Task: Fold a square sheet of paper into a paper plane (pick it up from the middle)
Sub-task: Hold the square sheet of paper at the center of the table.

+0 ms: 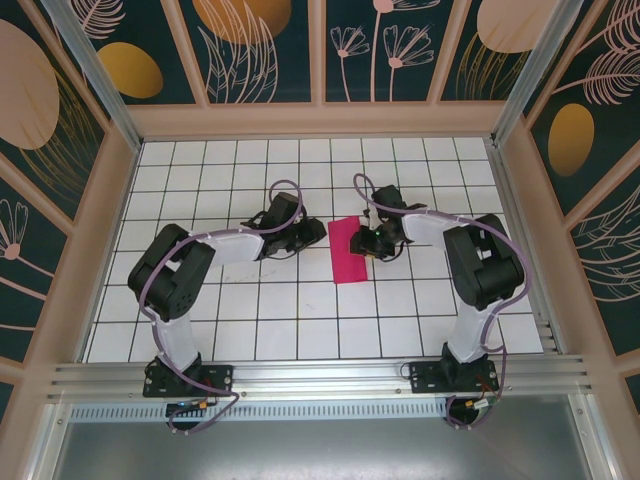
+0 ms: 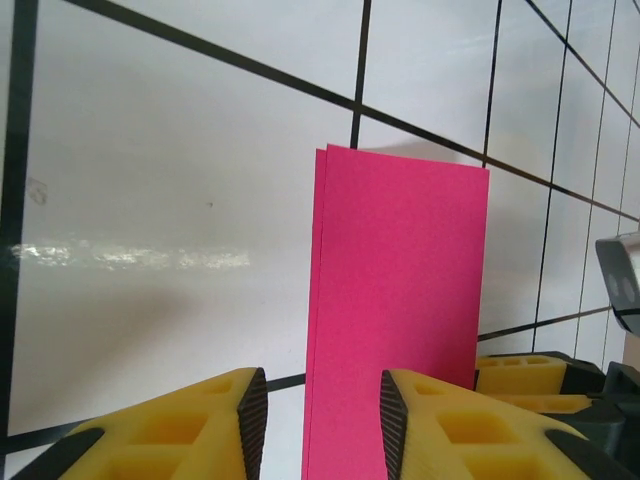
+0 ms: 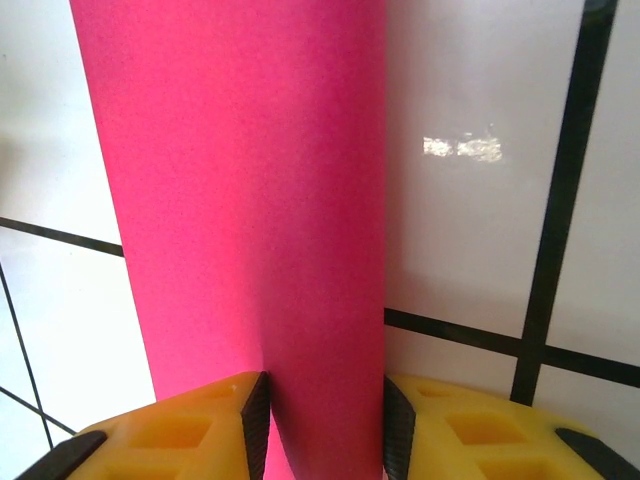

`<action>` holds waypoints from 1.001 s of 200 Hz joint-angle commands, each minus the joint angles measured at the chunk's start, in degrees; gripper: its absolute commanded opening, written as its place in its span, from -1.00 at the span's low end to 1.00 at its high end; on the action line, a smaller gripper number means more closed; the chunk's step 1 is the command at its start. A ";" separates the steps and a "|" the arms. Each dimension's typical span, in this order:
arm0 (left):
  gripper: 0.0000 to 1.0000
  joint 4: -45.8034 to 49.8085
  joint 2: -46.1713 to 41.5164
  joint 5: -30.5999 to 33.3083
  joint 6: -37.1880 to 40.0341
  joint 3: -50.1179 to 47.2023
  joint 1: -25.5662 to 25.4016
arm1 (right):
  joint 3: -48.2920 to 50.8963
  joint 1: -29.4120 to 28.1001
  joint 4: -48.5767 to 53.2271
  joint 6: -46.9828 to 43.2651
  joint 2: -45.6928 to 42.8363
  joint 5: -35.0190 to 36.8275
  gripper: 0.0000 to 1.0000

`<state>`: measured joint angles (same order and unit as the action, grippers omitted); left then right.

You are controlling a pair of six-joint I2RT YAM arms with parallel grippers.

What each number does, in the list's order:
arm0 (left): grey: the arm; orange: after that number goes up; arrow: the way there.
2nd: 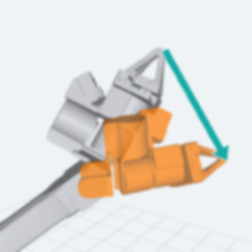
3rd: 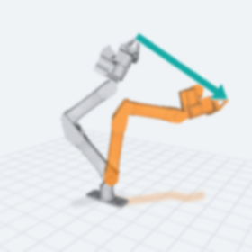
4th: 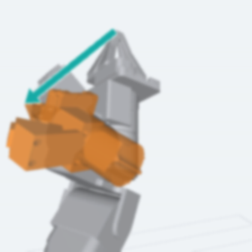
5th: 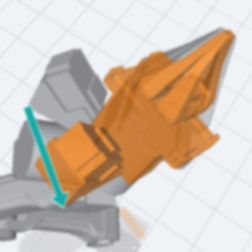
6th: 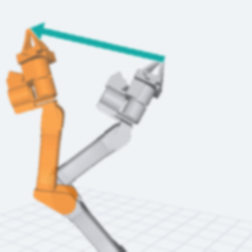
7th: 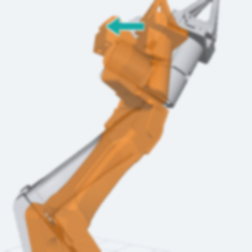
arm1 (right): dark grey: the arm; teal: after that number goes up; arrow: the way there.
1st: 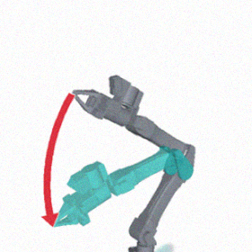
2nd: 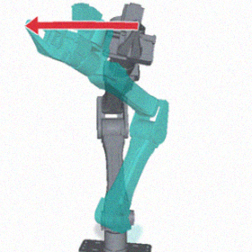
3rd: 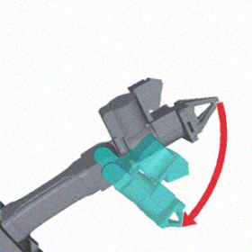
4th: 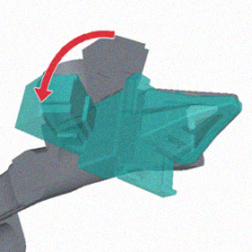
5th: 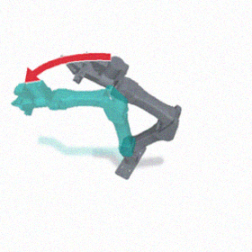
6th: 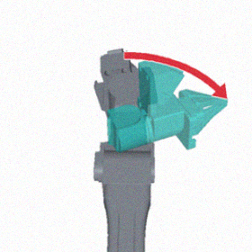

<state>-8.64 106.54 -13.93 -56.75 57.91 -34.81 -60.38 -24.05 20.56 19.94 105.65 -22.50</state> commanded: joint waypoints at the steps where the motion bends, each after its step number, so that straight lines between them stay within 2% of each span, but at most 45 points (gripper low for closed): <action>1: -0.24 1.18 -1.62 1.70 0.68 -0.93 0.18 | 0.79 -1.25 2.07 -1.22 5.88 5.49 -0.21; 200: -0.34 -1.15 0.89 -1.68 1.60 -0.45 0.21 | -2.37 -4.17 4.90 -3.41 10.90 8.09 -0.17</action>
<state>-8.78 106.50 -14.04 -56.55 57.63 -34.81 -65.65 -26.33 27.31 18.68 108.84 -17.96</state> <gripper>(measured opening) 0.331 0.415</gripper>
